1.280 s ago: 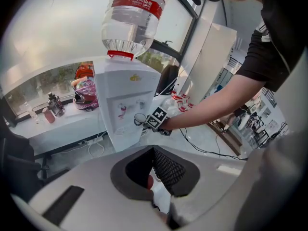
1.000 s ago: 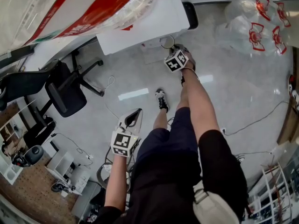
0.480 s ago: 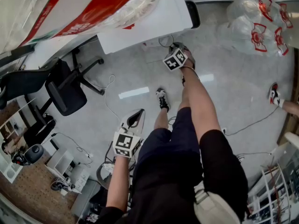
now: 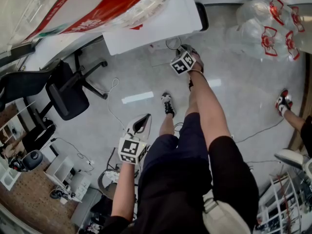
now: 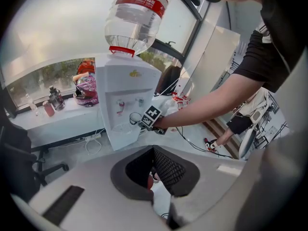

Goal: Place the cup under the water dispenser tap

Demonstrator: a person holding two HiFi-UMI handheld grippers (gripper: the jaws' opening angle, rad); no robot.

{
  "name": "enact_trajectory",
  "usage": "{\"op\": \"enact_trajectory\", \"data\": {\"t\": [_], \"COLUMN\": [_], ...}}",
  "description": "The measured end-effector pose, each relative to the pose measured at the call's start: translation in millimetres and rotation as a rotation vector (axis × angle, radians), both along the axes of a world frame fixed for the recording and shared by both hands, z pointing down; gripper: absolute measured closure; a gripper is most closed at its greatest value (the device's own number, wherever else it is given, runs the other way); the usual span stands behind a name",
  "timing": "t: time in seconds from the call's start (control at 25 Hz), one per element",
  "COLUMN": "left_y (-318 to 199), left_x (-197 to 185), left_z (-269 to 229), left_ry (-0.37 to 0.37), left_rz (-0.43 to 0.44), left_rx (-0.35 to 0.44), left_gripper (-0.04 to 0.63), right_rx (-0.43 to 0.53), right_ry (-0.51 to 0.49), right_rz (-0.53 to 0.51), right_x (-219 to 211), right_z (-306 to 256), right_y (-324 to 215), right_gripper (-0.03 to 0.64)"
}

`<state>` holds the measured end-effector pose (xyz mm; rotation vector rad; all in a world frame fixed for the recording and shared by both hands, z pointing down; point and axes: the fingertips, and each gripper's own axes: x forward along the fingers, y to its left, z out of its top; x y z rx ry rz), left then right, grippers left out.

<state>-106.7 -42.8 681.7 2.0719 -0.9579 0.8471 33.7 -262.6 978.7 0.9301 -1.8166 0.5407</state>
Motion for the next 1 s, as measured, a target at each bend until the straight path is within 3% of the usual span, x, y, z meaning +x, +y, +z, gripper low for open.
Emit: {"op": "enact_trajectory", "data": {"t": [0.36, 0.64, 1.0], "left_y": [-2.2, -5.9, -4.4], "left_x": [5.7, 8.0, 8.3], "left_z": [-3.6, -12.0, -22.2], "left_ry": [0.033, 0.050, 0.088], "left_rz": [-0.026, -0.031, -0.029], "left_rx": [0.017, 0.037, 0.049], "left_gripper": [0.601, 0.601, 0.601], "right_rx": [0.021, 0.072, -0.012], "right_ry": [0.021, 0.022, -0.012], "right_rz": [-0.028, 0.035, 0.120], "right_x": [6.9, 19.8, 42.0], "right_z": [-14.1, -41.3, -83.7], "right_y": [10.2, 40.7, 121.9], "right_gripper": [0.476, 0.465, 0.494]}}
